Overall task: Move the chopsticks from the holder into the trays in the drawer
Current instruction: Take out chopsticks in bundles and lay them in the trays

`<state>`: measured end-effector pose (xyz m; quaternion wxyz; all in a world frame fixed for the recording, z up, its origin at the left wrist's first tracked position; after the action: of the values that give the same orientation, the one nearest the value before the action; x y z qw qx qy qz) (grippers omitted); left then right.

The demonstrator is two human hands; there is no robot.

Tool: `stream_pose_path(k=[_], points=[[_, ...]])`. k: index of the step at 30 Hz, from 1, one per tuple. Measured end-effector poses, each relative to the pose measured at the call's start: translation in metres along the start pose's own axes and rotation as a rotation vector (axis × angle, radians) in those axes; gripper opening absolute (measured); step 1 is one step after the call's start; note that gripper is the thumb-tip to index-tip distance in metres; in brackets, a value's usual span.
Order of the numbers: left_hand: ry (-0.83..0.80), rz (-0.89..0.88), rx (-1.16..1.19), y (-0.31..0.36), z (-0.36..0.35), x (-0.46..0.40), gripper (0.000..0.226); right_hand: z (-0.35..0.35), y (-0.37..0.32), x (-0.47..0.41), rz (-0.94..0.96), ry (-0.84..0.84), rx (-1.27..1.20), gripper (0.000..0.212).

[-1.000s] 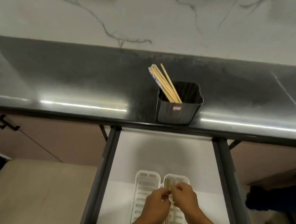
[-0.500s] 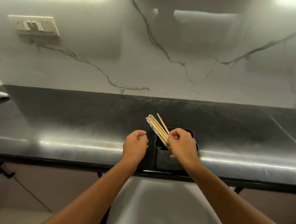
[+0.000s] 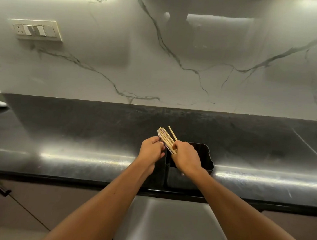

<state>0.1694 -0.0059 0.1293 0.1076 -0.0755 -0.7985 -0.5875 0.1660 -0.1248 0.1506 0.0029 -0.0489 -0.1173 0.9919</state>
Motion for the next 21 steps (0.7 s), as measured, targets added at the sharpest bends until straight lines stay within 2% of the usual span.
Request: stream_pose_path(k=[6, 14, 21], points=[[-0.002, -0.034, 0.018, 0.002, -0.004, 0.003, 0.033, -0.011, 0.002, 0.001, 0.016, -0.051, 0.084, 0.033], [0.079, -0.055, 0.027, 0.000, 0.008, 0.002, 0.036, -0.009, 0.004, 0.002, -0.032, 0.014, 0.084, 0.033], [-0.031, -0.021, 0.001, -0.002, -0.002, 0.012, 0.035, -0.010, 0.003, -0.003, -0.022, -0.035, 0.152, 0.032]])
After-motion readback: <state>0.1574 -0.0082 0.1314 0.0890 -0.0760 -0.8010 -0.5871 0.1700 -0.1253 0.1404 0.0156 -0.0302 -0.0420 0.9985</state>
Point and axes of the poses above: each hand's wrist, its own x-axis away from the middle knuckle, its own z-axis out of the back of the hand, y = z × x, the point moved 8 cm from there along -x, towards the middle knuckle, and after that the axes turned 14 degrees about x, right-handed, at the moved point
